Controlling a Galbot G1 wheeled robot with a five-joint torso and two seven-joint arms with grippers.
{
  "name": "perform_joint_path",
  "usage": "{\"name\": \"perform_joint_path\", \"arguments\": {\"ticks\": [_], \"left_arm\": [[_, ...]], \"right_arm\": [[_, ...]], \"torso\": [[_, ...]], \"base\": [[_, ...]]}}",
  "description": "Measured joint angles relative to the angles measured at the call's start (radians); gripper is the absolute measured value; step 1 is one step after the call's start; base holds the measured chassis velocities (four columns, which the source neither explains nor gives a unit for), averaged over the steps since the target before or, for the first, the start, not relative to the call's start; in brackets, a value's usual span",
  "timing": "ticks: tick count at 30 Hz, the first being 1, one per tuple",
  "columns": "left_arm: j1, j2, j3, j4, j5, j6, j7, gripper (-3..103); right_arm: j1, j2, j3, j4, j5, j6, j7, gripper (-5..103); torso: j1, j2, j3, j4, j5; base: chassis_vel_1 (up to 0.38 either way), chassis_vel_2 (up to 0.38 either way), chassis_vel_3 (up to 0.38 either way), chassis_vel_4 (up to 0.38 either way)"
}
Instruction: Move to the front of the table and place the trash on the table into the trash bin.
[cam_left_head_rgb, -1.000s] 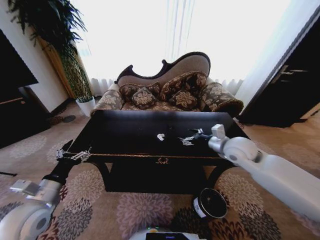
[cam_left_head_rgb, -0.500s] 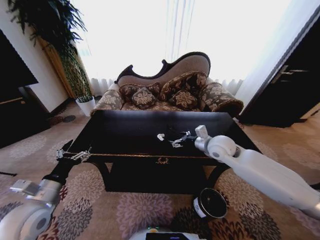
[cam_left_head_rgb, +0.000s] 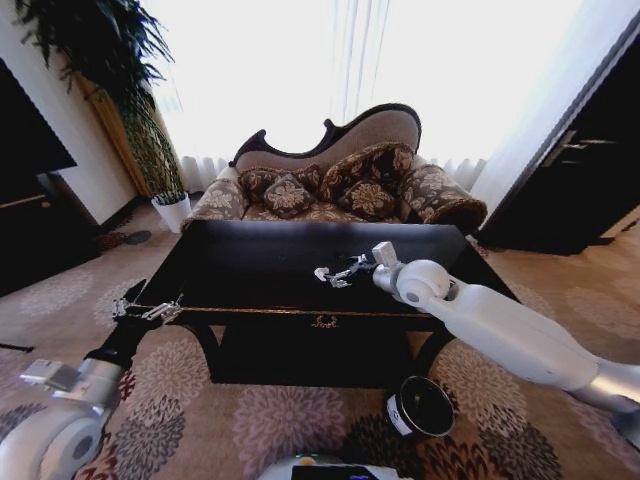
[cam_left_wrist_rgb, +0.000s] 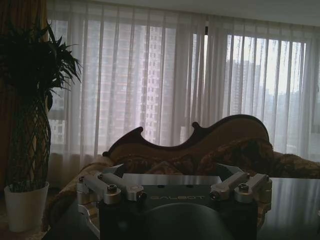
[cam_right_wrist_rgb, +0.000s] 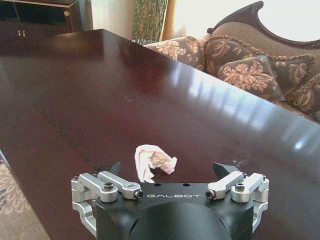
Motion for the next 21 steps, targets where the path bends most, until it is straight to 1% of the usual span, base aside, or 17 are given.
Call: {"name": "perform_joint_path", "arguments": {"ticks": [6,10,21], "left_arm": [[0.000,0.000,0.000,0.000,0.000,0.000,0.000,100],[0.000,0.000,0.000,0.000,0.000,0.000,0.000,100],[0.000,0.000,0.000,0.000,0.000,0.000,0.000,100]], "right_arm": [[0.001,0.010,-0.011,-0.001,-0.002,-0.002,0.000,100],[0.016,0.041,-0.034,-0.020,-0.011,-0.004,0.001,100],[0.030,0.070,-0.054,-0.053,-0.027,-0.004,-0.003,100]], "torso": [[0.000,0.000,0.000,0.0000,0.0000],[0.000,0.000,0.000,0.0001,0.0000],[0.000,0.000,0.000,0.0000,0.0000]], "base": [[0.000,0.000,0.000,0.000],[0.000,0.000,0.000,0.000],[0.000,0.000,0.000,0.000]]}}
